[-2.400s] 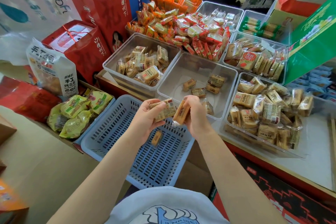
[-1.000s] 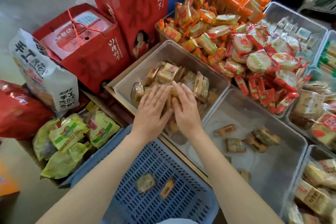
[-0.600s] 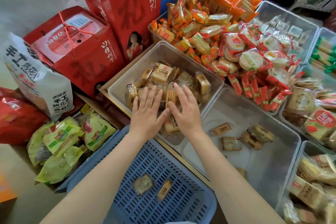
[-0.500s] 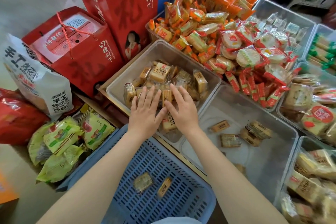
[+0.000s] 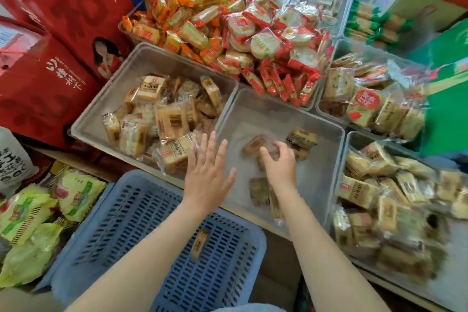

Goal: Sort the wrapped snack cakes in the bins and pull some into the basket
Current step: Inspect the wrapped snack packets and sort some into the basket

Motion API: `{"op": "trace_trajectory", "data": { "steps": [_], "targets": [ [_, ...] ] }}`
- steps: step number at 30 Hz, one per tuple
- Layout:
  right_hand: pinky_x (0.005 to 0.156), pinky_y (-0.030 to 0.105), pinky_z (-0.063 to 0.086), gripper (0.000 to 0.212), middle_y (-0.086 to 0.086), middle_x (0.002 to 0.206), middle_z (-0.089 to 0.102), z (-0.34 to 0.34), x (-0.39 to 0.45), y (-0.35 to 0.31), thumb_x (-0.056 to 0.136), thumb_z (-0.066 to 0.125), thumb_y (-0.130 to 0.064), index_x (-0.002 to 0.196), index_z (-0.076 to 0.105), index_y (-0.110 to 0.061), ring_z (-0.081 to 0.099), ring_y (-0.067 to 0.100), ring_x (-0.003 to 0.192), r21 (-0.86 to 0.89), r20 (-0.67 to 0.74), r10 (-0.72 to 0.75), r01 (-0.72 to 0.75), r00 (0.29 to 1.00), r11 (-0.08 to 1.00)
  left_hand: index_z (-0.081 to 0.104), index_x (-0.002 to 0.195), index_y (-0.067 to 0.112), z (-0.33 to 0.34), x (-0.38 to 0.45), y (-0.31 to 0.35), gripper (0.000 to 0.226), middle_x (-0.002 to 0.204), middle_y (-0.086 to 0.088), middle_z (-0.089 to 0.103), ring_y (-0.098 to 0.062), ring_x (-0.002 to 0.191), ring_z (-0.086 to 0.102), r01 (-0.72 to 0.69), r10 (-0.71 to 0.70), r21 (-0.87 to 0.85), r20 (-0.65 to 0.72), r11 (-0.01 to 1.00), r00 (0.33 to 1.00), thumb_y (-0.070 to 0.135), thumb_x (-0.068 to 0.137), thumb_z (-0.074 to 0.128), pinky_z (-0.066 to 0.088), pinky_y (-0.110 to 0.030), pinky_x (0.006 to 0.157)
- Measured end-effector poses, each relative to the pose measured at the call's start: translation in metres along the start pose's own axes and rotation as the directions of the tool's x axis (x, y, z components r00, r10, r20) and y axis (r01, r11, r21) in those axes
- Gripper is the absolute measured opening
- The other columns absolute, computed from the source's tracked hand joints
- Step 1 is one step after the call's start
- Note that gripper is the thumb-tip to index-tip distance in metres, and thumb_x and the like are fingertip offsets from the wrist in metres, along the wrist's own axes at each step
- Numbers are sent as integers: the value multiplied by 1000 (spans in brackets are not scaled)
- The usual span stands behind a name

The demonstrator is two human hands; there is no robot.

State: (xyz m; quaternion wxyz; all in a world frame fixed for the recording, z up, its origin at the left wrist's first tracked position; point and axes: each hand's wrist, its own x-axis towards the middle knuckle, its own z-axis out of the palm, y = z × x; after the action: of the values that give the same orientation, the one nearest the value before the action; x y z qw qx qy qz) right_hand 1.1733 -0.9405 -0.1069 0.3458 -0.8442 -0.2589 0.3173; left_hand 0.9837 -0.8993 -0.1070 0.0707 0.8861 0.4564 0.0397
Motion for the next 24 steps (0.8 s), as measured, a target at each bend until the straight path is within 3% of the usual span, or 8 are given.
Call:
{"op": "trace_trajectory", "data": {
  "steps": [4,7,12,16,18,19,22,24],
  "targets": [
    [111,49,43,70,16,154,39,-2,43,48,95,66,-42,150,38,-10,43,36,138,-73,35,328,-324,944,943,24,161,9,9,10,18,80,169,-23,9,-41,157,7,86,-89,62,47,994,995,59,98,24,-4,-55,124],
    [116,47,37,65,18,157,33,13,57,58,96,67,-31,148,40,-4,33,38,144,-130,14,343,-339,939,932,20,161,8,13,18,24,82,168,-28,4,-45,156,2,75,-77,75,25,994,997,59,97,27,-5,-53,126],
    [94,35,49,48,11,134,60,13,64,55,89,77,-19,130,55,-8,58,33,124,18,131,414,-420,901,907,23,160,8,16,19,20,80,169,-24,6,-41,157,4,82,-81,42,-26,996,996,57,98,32,-5,-48,127],
    [99,39,49,64,9,132,60,-1,56,46,82,85,-25,136,55,-8,57,30,123,95,245,379,-411,893,907,24,160,9,19,21,20,78,169,-24,8,-40,157,6,78,-76,20,-66,997,995,56,99,34,-3,-48,127],
    [101,40,51,62,7,131,61,-3,53,44,82,86,-22,134,56,-11,59,27,119,122,261,320,-360,911,925,24,160,8,19,21,20,77,169,-24,9,-40,157,8,80,-78,25,-78,996,994,55,99,33,-1,-49,127],
    [97,40,54,56,6,126,63,-5,52,43,81,86,-20,129,58,-13,62,25,112,165,262,292,-340,920,926,24,160,8,19,21,20,77,169,-24,9,-40,157,8,82,-80,21,-79,996,994,55,99,33,-1,-48,127],
    [68,25,59,46,6,112,69,-4,47,35,83,83,-13,123,60,-10,67,20,99,420,310,222,-342,925,840,23,160,9,19,21,21,76,169,-23,8,-40,157,7,80,-79,10,-80,997,994,55,100,33,-1,-49,127],
    [68,23,58,49,9,116,69,4,49,30,84,82,-13,128,59,-8,67,23,106,523,311,189,-334,931,784,23,160,9,19,20,20,76,169,-23,7,-40,157,7,78,-77,9,-82,997,994,55,100,32,-2,-48,127]
  ]
}}
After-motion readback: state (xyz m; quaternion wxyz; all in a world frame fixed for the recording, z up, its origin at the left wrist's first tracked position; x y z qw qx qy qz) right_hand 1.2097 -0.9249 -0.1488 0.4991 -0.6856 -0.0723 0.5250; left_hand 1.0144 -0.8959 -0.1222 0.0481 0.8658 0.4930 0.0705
